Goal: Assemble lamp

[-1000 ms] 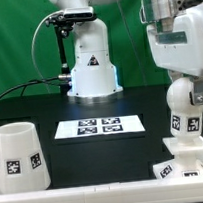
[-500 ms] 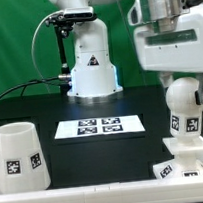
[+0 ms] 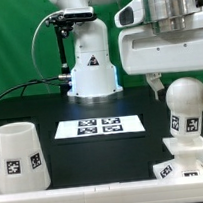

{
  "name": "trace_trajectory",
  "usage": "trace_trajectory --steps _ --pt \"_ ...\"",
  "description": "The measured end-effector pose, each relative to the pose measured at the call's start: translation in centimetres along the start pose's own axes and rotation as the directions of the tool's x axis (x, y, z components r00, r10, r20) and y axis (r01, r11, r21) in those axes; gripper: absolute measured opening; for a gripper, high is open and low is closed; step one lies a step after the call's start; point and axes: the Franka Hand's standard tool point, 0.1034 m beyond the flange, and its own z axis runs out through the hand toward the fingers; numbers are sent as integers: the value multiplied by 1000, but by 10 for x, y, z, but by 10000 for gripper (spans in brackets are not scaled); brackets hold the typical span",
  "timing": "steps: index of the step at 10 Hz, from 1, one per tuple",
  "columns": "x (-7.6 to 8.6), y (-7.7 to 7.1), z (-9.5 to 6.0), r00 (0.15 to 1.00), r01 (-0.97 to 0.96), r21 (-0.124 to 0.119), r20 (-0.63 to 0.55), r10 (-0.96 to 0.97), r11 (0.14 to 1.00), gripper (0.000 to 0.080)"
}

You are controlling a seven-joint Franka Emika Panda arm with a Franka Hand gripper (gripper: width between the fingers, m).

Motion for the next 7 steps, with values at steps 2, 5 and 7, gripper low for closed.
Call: trace_trajectory --steps 2,5,7 --pt "2 -4 -1 949 315 -13 -10 -316 949 698" --pt "3 -4 3 874 485 -20 -15 -485 874 698" --pt "4 -4 3 887 460 -19 -16 -461 888 573"
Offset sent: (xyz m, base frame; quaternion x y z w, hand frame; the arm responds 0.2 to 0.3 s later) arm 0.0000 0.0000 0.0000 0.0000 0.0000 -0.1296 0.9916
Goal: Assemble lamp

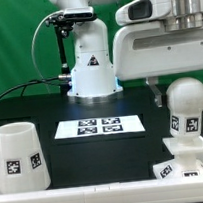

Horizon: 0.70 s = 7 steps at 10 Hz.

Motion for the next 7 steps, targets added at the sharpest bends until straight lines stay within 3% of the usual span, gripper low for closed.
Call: trace_trajectory --steps 2,4,6,7 --pt "1 1 0 981 -196 2 -7 196 981 574" --pt "2 2 1 879 -477 6 -13 477 879 574" --pt "3 5 1 700 -714 30 0 714 700 574" --pt "3 6 1 559 -829 38 17 829 558 574"
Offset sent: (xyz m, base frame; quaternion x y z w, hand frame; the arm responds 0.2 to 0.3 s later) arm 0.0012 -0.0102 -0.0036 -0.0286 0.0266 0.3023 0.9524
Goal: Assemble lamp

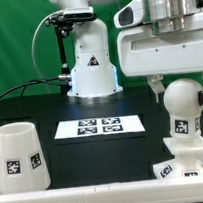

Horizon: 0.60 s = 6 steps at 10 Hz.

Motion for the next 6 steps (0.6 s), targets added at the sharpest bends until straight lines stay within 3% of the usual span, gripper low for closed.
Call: trace_trajectory --steps 1,3,4,6 --pt "-1 -1 0 983 -183 13 24 183 983 576" --pt "-3 1 2 930 -365 21 48 363 931 576" --pt "-3 0 2 940 -340 22 47 339 940 576" --pt "-3 3 1 997 -69 8 45 68 998 687"
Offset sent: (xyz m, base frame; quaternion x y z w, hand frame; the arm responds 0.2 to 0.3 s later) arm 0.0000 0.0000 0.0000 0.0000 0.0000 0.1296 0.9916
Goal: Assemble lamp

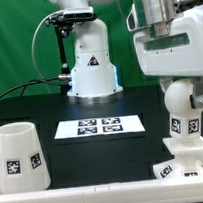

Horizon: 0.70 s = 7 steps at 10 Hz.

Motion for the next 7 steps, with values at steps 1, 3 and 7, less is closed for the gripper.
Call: trace_trajectory --steps 1,3,7 --pt "-1 -2 -2 984 180 -5 -3 -180 984 687" --pt "-4 0 0 898 439 -20 5 -439 898 697" --pt "-1 1 2 628 775 -81 -5 -778 626 698"
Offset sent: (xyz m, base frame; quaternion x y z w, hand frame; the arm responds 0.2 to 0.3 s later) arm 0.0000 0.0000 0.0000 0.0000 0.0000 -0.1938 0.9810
